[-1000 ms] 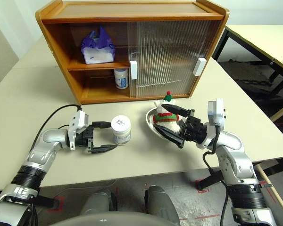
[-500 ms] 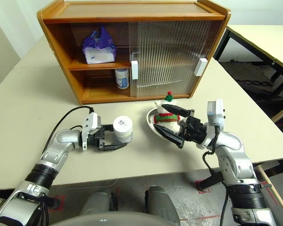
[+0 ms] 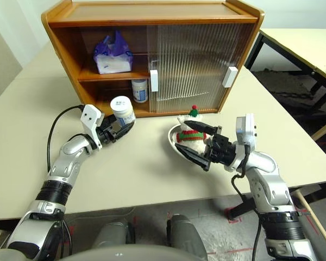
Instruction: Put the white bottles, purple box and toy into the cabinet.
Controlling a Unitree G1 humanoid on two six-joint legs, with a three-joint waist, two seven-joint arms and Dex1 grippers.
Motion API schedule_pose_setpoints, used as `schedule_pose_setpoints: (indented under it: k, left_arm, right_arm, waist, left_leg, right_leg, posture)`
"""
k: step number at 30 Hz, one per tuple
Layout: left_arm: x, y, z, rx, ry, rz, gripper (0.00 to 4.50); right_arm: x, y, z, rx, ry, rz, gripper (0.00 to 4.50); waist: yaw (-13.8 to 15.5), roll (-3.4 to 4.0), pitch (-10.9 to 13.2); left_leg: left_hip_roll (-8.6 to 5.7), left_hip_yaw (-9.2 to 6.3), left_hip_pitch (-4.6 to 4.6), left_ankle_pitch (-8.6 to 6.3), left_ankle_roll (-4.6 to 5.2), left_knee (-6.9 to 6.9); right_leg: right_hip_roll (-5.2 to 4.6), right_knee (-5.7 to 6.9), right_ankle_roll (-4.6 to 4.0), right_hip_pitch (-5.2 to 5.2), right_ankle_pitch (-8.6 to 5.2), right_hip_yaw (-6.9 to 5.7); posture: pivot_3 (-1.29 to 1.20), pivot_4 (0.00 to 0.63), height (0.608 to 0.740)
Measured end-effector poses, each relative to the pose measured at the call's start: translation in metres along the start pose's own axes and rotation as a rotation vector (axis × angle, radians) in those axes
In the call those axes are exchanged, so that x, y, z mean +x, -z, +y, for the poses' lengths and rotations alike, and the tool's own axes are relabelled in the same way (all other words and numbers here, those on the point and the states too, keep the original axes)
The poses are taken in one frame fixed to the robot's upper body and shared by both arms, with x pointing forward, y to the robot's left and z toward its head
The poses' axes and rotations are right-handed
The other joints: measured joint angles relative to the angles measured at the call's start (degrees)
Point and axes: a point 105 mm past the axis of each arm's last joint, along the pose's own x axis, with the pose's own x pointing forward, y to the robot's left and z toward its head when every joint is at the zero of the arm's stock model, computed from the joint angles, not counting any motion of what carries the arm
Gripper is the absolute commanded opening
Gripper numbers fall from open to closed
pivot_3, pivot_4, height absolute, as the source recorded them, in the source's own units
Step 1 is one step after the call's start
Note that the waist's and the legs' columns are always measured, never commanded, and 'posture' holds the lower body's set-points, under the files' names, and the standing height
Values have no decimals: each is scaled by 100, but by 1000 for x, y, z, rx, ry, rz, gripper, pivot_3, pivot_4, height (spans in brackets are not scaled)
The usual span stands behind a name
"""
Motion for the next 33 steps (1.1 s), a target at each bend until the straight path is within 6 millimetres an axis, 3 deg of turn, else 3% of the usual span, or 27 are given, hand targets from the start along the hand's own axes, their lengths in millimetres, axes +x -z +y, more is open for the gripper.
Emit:
schedule_pose_setpoints:
  k: [9, 23, 33]
  left_arm:
    - [36, 5, 14, -20, -219, 60, 3000]
    - [61, 4, 27, -87, -413, 96, 3000]
    - [68, 3, 35, -98, -474, 140, 3000]
  right_arm:
    - [3, -1, -1, -1, 11, -8, 4500]
    - [7, 0, 0, 9, 21, -21, 4500]
    - [8, 0, -1, 7, 31, -22, 4500]
  waist:
    - [127, -9, 5]
    - [114, -15, 8]
    - [105, -25, 13]
  left_leg:
    - [-8, -3, -9, -4, -4, -1]
    - [-21, -3, -9, -16, -24, 0]
    - [-50, -10, -14, -18, -28, -1]
  right_leg:
    - [-1, -2, -6, -5, 5, 1]
    - [-1, -3, 6, -5, 0, 1]
    - [-4, -3, 6, -7, 0, -1]
  posture:
    - [78, 0, 740]
    - [64, 0, 740]
    - [48, 0, 740]
